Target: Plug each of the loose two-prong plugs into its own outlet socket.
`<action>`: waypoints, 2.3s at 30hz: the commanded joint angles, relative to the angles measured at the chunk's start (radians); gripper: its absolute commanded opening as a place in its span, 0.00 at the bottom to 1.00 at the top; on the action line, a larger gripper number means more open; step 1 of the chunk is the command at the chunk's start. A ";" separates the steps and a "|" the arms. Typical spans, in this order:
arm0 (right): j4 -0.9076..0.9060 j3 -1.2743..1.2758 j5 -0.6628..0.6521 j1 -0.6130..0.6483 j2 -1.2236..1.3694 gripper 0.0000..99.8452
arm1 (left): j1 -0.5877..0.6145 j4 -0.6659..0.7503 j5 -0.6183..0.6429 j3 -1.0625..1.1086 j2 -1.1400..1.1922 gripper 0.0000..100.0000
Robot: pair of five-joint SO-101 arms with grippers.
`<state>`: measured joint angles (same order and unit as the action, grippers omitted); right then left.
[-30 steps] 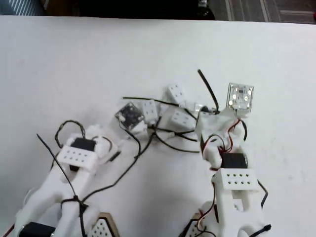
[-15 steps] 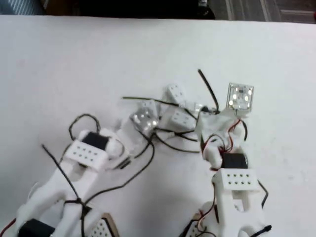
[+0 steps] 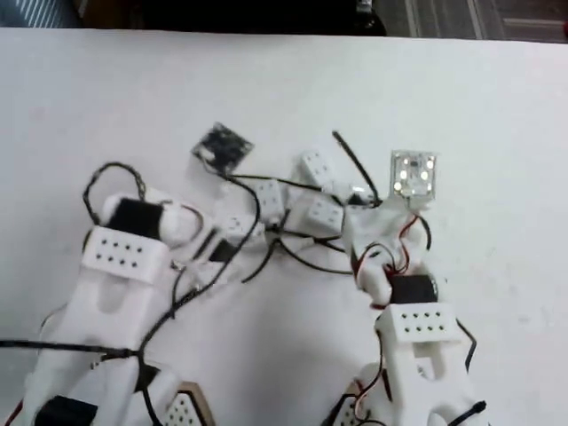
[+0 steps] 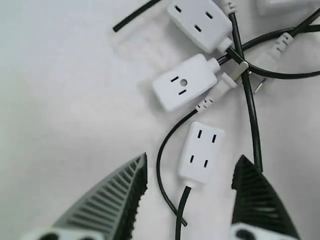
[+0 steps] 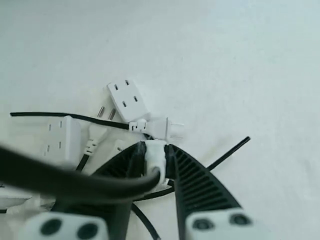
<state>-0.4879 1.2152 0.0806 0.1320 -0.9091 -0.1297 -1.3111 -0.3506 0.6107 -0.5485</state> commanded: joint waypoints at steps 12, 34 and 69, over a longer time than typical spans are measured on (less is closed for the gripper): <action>-0.183 -0.133 -0.112 0.384 0.001 0.02 | 0.306 0.080 0.003 0.061 -0.248 0.21; -0.236 -0.350 -0.107 0.720 0.292 0.02 | 0.648 0.410 0.195 0.606 -0.507 0.24; -0.042 -0.414 -0.107 0.644 0.684 0.02 | 0.657 0.443 0.187 0.640 -0.506 0.24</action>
<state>-0.5831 0.7887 -0.0269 0.7856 -0.2232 0.5209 -0.8876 -0.1649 1.2551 -1.0273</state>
